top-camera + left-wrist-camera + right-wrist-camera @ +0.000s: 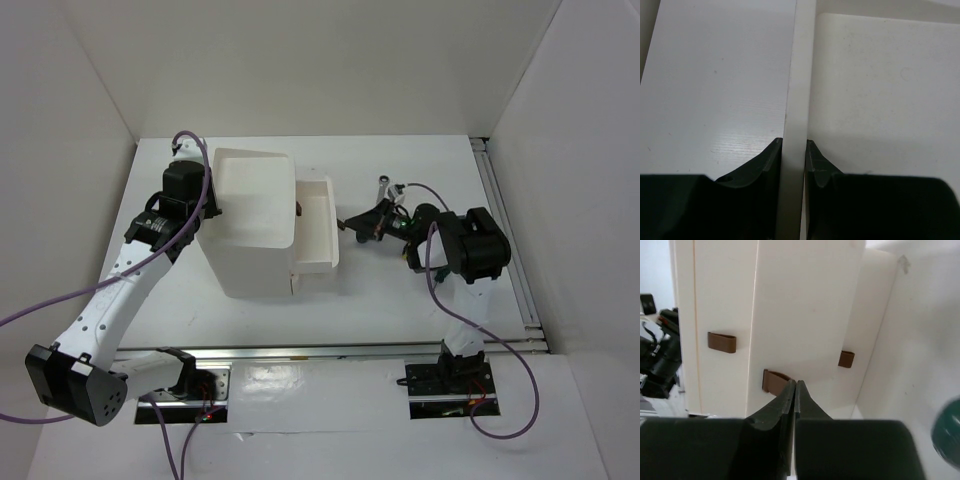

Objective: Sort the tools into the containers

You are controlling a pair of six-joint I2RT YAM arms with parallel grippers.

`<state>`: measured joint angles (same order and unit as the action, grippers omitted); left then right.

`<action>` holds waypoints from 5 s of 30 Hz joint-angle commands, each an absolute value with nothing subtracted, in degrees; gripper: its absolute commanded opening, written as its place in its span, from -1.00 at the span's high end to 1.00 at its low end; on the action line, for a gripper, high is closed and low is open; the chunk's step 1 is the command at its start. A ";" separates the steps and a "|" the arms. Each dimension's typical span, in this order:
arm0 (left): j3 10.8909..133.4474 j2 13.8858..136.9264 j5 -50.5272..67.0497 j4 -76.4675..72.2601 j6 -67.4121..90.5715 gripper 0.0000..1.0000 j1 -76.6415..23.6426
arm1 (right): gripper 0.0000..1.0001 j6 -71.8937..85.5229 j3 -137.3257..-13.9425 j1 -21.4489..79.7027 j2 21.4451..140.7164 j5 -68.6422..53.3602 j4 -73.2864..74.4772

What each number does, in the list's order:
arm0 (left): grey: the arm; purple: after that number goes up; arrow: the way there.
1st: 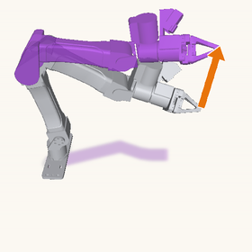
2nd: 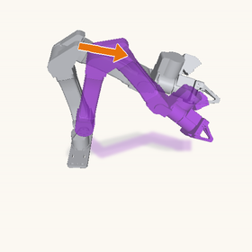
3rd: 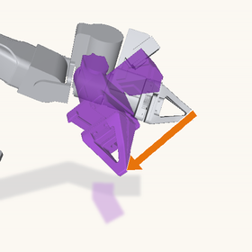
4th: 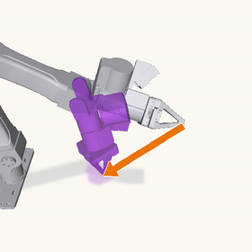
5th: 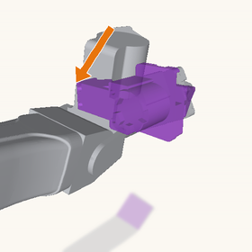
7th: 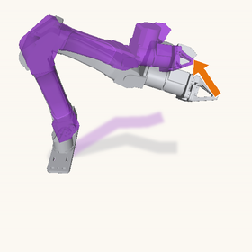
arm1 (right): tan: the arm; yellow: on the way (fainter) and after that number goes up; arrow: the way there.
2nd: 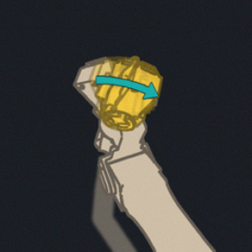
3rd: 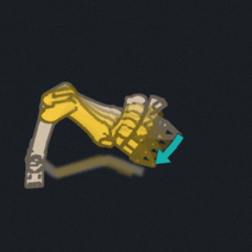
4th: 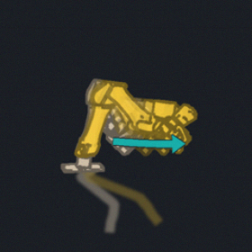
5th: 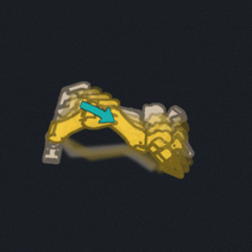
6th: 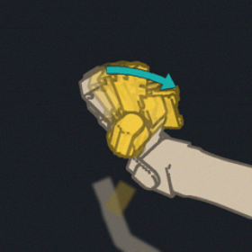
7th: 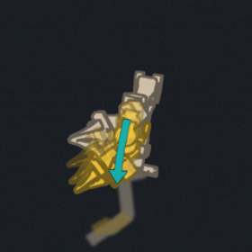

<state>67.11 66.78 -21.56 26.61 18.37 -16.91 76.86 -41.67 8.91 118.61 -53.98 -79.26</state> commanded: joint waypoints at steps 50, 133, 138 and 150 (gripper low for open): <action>66.27 67.33 -17.67 32.17 22.85 0.70 -17.67 | 0.38 19.25 -73.83 26.89 110.48 11.76 18.36; 65.74 67.85 -17.14 32.17 22.85 0.60 -17.67 | -0.80 29.36 -45.35 -0.26 72.77 13.54 28.31; 65.74 67.85 -16.61 32.17 22.85 0.60 -17.67 | -0.78 29.36 -43.34 -2.46 75.84 11.43 26.29; 65.74 66.80 -16.61 32.17 22.85 0.60 -17.67 | -0.49 29.97 -40.61 -3.69 80.41 11.43 21.45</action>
